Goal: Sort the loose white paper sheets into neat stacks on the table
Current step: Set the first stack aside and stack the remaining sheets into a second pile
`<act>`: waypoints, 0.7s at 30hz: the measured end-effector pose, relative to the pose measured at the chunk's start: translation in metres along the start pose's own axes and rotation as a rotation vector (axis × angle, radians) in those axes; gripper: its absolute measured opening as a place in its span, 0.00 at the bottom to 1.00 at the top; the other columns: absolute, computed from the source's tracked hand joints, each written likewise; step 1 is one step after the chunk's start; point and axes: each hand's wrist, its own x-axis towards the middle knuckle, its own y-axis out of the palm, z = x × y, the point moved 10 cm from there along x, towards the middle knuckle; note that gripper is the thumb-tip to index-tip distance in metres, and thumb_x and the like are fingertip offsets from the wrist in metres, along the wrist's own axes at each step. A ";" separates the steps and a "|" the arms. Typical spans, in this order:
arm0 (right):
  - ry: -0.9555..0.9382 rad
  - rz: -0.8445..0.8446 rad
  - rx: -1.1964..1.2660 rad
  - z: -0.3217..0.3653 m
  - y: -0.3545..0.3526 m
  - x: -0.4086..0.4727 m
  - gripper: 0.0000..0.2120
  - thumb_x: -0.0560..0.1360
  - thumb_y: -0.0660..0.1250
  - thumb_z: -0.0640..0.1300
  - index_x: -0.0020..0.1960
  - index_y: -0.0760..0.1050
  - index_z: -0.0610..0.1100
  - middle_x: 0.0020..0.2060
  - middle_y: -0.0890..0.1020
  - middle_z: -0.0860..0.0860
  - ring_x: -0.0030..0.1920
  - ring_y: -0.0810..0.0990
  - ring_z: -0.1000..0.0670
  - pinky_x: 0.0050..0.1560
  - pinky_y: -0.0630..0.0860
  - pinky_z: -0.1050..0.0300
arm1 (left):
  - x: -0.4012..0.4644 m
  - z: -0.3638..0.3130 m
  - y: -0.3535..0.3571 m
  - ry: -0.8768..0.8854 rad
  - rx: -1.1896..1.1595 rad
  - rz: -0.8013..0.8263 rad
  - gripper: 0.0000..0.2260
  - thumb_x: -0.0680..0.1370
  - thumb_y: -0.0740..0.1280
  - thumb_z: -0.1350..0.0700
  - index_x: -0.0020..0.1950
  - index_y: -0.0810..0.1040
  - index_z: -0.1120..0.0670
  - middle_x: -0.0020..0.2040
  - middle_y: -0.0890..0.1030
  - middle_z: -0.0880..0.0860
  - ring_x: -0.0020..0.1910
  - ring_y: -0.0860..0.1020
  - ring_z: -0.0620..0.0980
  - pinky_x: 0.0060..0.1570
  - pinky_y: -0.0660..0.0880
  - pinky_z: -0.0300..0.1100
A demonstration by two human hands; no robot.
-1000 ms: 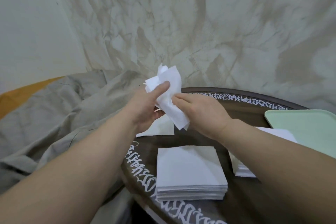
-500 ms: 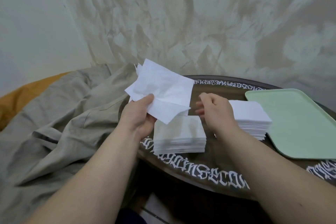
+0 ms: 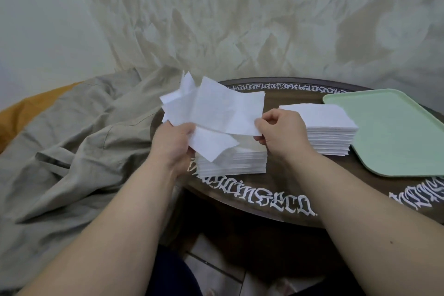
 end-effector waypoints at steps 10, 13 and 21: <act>-0.026 0.207 -0.302 -0.021 0.016 0.006 0.05 0.76 0.65 0.43 0.43 0.77 0.47 0.37 0.78 0.54 0.41 0.78 0.51 0.42 0.72 0.59 | 0.007 -0.067 -0.076 0.495 0.054 -0.434 0.10 0.73 0.63 0.65 0.36 0.75 0.51 0.34 0.79 0.45 0.36 0.76 0.45 0.39 0.75 0.39; -0.025 0.248 -0.223 -0.019 0.013 0.005 0.06 0.76 0.66 0.42 0.40 0.78 0.46 0.35 0.79 0.52 0.35 0.77 0.53 0.36 0.72 0.61 | 0.012 -0.064 -0.065 0.467 0.023 -0.320 0.07 0.71 0.65 0.64 0.36 0.77 0.53 0.35 0.81 0.46 0.39 0.78 0.49 0.40 0.76 0.42; -0.027 0.200 -0.480 -0.024 0.002 0.006 0.07 0.74 0.68 0.49 0.42 0.78 0.46 0.37 0.79 0.54 0.41 0.77 0.51 0.41 0.71 0.57 | 0.013 -0.034 -0.034 0.240 0.059 -0.104 0.07 0.76 0.65 0.67 0.45 0.78 0.56 0.45 0.82 0.53 0.41 0.82 0.50 0.45 0.80 0.45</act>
